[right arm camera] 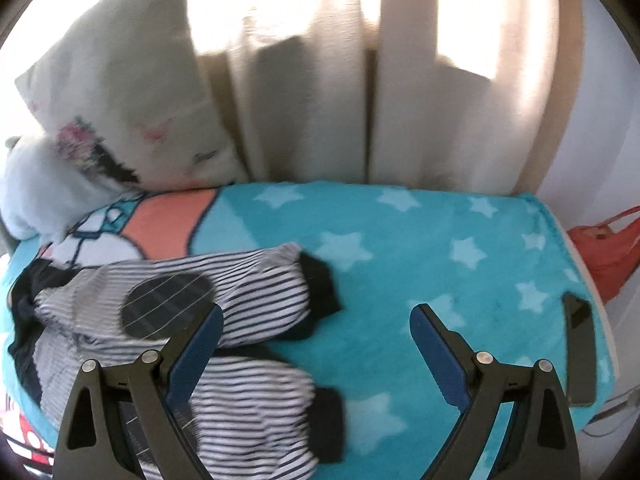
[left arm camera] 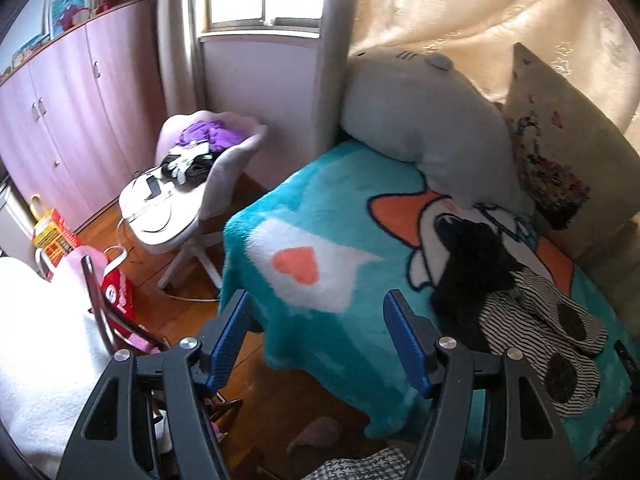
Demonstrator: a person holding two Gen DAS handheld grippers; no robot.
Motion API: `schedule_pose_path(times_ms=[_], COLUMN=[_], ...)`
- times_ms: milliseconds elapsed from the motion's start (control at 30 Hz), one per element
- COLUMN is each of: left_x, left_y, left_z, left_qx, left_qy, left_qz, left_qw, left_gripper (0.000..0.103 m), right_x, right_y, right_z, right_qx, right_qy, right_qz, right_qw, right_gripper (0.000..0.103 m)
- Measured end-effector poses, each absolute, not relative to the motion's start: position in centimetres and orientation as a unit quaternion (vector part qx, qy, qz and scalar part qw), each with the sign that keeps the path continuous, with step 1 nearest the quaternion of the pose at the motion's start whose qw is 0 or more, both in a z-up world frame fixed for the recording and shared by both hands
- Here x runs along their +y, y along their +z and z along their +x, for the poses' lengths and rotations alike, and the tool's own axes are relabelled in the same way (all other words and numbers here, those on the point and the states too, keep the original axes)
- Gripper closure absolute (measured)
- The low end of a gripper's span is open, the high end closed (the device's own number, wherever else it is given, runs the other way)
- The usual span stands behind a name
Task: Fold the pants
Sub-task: 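Move both grippers over the striped pants on the blanket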
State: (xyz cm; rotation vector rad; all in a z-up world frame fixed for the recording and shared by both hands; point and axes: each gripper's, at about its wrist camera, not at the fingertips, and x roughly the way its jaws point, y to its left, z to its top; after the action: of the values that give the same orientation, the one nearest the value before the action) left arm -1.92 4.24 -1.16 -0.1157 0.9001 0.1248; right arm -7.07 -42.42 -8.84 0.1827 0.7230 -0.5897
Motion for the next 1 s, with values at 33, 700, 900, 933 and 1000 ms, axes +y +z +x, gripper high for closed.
schedule_pose_path(times_ms=[33, 700, 900, 933, 1000], left_x=[4.2, 1.3, 0.2, 0.0, -0.5], left_y=[-1.1, -0.6, -1.7, -1.8, -2.0], left_z=[-2.0, -0.3, -0.1, -0.2, -0.4], left_qx=[0.432, 0.423, 0.445, 0.446, 0.449], left_qy=[0.057, 0.015, 0.0, -0.001, -0.009], left_qz=[-0.063, -0.053, -0.042, -0.041, -0.037], left_qw=[0.898, 0.904, 0.895, 0.894, 0.893], left_gripper=[0.036, 0.035, 0.035, 0.035, 0.035], right_x=[-42.1, -38.4, -38.8, -39.0, -39.4], right_y=[-8.9, -8.8, -10.4, -10.7, -11.0], right_z=[-7.2, -9.3, -10.3, -10.4, -10.6], right_qx=[0.348, 0.328, 0.361, 0.366, 0.375], right_qy=[-0.28, -0.24, -0.241, -0.24, -0.236], right_qz=[0.083, 0.048, 0.068, 0.077, 0.091], right_qw=[0.891, 0.912, 0.898, 0.896, 0.892], right_gripper=[0.006, 0.006, 0.011, 0.014, 0.017])
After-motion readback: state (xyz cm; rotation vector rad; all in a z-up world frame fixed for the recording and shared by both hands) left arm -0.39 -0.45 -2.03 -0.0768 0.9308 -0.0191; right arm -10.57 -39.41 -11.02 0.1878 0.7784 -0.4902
